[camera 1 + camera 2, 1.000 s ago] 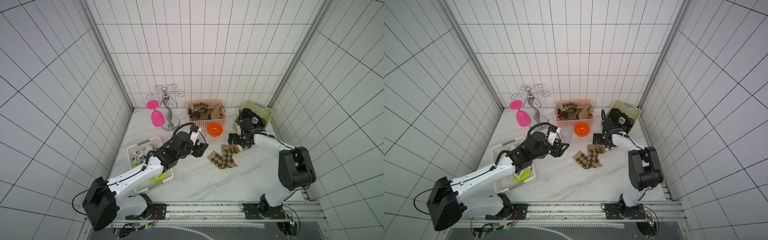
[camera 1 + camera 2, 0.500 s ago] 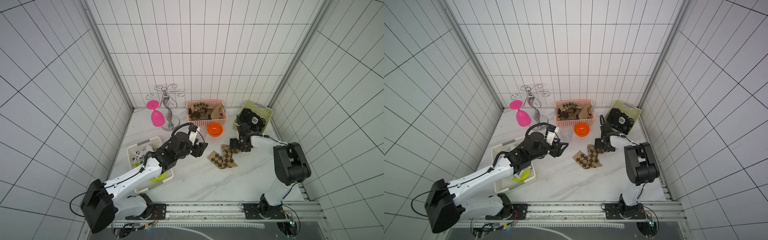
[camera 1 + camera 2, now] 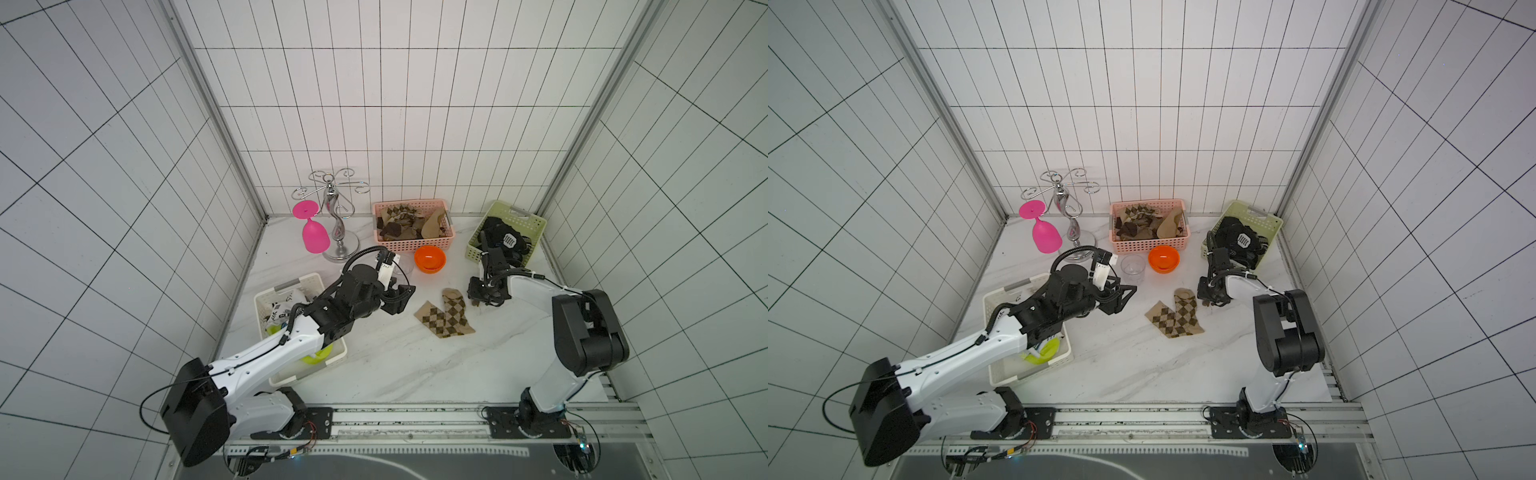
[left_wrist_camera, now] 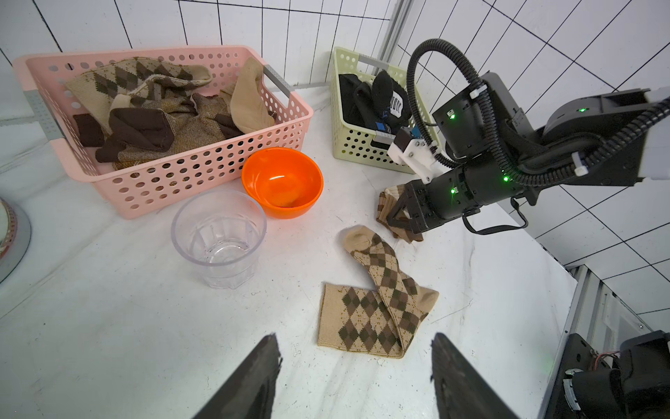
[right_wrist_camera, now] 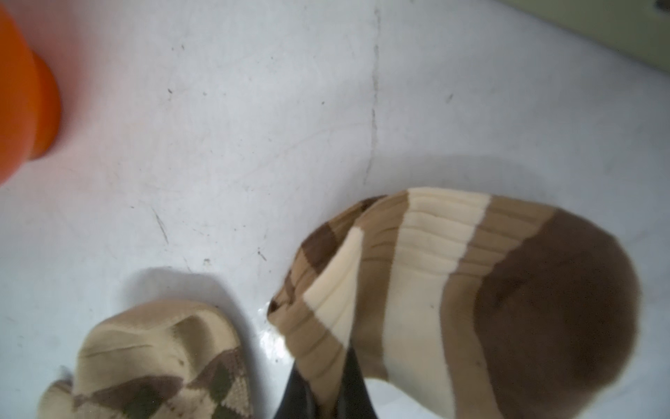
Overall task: Sort the socks into the basket by color
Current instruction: Pick up the sock at the center of the board.
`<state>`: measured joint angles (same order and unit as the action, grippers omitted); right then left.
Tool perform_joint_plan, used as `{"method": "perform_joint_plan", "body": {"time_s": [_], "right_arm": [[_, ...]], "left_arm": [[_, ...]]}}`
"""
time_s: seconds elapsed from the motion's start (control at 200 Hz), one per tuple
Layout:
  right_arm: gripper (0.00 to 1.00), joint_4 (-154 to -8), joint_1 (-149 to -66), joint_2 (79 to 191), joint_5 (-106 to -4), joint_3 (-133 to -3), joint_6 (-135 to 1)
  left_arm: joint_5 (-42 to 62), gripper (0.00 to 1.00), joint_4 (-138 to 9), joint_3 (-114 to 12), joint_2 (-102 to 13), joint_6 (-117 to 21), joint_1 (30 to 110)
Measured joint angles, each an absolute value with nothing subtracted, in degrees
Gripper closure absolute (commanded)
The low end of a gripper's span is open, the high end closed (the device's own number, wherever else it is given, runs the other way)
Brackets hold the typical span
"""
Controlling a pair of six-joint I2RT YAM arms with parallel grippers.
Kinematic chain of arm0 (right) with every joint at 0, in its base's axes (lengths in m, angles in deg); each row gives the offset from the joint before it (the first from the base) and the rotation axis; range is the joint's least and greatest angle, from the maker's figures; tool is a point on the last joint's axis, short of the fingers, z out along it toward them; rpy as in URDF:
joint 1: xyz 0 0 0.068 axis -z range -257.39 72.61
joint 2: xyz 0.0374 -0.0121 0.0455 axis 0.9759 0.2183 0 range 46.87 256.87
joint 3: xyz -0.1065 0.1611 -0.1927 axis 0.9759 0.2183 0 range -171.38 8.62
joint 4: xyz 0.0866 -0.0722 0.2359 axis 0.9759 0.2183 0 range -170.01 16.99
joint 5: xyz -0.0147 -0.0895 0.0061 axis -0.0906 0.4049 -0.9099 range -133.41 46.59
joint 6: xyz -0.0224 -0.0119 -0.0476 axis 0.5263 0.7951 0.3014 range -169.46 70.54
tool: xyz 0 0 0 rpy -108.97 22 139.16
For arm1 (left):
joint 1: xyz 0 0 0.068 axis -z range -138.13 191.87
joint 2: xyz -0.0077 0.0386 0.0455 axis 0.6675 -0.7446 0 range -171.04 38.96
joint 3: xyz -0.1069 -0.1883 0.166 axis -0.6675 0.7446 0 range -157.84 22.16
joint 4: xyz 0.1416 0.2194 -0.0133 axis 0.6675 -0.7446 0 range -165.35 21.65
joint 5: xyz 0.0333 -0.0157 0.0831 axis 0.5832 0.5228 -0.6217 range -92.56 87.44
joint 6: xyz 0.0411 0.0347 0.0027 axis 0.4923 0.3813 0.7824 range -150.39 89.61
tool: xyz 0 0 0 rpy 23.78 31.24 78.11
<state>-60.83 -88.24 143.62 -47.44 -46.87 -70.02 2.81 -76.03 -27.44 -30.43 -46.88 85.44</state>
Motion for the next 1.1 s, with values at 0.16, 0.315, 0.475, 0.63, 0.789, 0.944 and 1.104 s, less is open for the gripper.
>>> {"method": "perform_joint_plan", "body": {"time_s": [0.16, 0.315, 0.475, 0.63, 0.789, 0.944, 1.104], "right_arm": [[1.00, -60.0, -88.3, 140.8, -48.3, -46.9, -70.0], [1.00, -58.0, -89.2, 138.1, -47.9, -47.0, -69.7], [1.00, -54.8, -91.8, 136.7, -46.8, -49.5, -69.4], [1.00, -53.0, -93.9, 136.8, -45.7, -56.9, -68.6], [1.00, -53.2, -95.1, 139.7, -45.5, -67.6, -67.5], [1.00, -55.7, -96.0, 147.1, -46.5, -77.6, -66.0], [1.00, -58.4, -97.2, 156.6, -47.7, -87.0, -63.9]], "left_arm": [[2.8, 0.33, -75.9, -27.4, -30.4, -46.8, 85.4], [2.8, 0.33, -75.8, -27.4, -30.4, -46.6, 85.4], [2.1, 0.33, -75.4, -27.4, -30.4, -46.4, 85.4], [1.7, 0.33, -75.4, -27.4, -29.9, -46.4, 85.1], [1.5, 0.33, -75.4, -27.4, -28.1, -46.4, 84.2], [1.5, 0.33, -75.4, -27.4, -26.8, -46.4, 83.4], [1.5, 0.33, -75.5, -27.0, -26.6, -46.5, 82.6]]}}
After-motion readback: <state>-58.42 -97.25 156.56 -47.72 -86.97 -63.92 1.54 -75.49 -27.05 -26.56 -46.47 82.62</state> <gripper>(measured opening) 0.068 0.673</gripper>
